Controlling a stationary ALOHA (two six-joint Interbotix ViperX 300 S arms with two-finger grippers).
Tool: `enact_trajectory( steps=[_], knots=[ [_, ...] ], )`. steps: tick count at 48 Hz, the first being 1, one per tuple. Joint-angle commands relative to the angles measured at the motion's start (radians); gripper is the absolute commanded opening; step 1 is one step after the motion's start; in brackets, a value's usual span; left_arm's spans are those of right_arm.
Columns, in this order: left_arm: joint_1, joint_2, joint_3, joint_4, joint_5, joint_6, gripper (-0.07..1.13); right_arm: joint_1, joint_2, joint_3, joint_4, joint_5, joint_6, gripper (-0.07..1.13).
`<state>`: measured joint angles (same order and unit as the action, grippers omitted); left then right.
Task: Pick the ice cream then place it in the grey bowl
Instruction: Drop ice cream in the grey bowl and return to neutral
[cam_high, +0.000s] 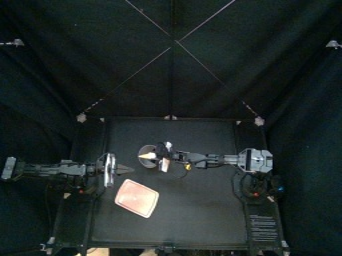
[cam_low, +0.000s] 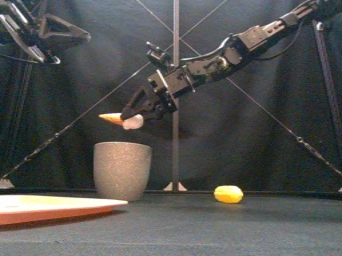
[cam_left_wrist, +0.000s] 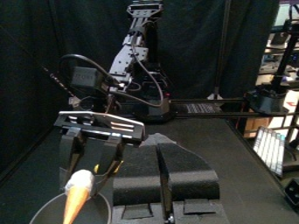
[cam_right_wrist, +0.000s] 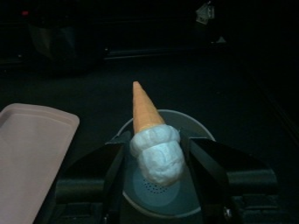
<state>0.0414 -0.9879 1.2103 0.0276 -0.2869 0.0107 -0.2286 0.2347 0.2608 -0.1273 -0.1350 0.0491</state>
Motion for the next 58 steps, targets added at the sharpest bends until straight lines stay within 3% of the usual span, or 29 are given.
enact_trajectory(
  steps=[1, 11, 28, 44, 58],
  knots=[
    [-0.002, 0.002, -0.014, 0.002, -0.005, 0.002, -0.03, -0.009, -0.023, -0.023, 0.005, 0.003, 0.002, 0.83],
    [-0.002, 0.002, -0.014, 0.000, -0.005, 0.002, -0.03, -0.012, -0.031, -0.008, 0.018, 0.000, 0.002, 1.04],
    [-0.003, 0.002, -0.014, 0.002, -0.005, 0.002, -0.03, -0.011, -0.238, 0.098, 0.008, -0.015, -0.002, 1.04],
    [-0.003, -0.005, -0.014, 0.014, -0.005, 0.002, -0.03, 0.124, -0.557, 0.403, 0.009, -0.164, -0.003, 1.04],
    [-0.003, -0.009, -0.014, 0.018, -0.005, 0.002, -0.03, 0.198, -0.787, 0.583, 0.020, -0.184, 0.005, 1.04]
  ],
)
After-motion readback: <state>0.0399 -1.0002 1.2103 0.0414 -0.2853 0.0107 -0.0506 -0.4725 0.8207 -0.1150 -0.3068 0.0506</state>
